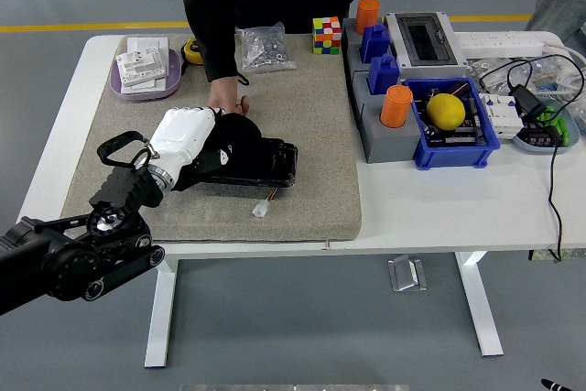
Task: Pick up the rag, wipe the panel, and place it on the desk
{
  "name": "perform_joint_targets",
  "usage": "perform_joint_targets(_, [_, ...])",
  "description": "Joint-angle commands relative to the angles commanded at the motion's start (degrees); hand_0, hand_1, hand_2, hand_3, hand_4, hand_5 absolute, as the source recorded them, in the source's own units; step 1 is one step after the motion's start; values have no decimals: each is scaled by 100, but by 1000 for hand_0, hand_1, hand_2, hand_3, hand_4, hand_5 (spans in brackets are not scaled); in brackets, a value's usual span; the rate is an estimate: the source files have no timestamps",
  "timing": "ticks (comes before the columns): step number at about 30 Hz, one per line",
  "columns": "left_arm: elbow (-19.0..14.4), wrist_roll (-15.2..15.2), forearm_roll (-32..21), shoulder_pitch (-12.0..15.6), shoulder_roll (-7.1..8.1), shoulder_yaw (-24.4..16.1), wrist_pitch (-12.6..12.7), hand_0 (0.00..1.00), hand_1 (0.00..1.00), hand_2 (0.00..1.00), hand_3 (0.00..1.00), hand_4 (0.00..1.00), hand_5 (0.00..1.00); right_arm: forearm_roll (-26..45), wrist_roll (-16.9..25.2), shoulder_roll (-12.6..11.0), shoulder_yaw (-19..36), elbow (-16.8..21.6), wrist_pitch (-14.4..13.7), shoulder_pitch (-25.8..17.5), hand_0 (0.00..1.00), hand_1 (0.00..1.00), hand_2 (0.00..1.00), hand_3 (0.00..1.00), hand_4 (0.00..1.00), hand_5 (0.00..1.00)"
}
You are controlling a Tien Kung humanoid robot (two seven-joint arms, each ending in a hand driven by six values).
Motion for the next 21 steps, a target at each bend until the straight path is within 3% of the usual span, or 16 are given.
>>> perform_joint_targets(19, [-122, 203, -40, -296, -423, 582, -72, 216, 99, 673, 638, 471, 108, 41, -3, -51, -87, -6, 26, 29, 779, 649, 715, 640, 998, 570])
perform_joint_targets(21, [-57, 225, -59, -327, -521, 623, -78, 216, 99, 673, 638, 471, 108, 49, -7, -49, -99, -15, 31, 19, 779, 649, 715, 640, 998, 570])
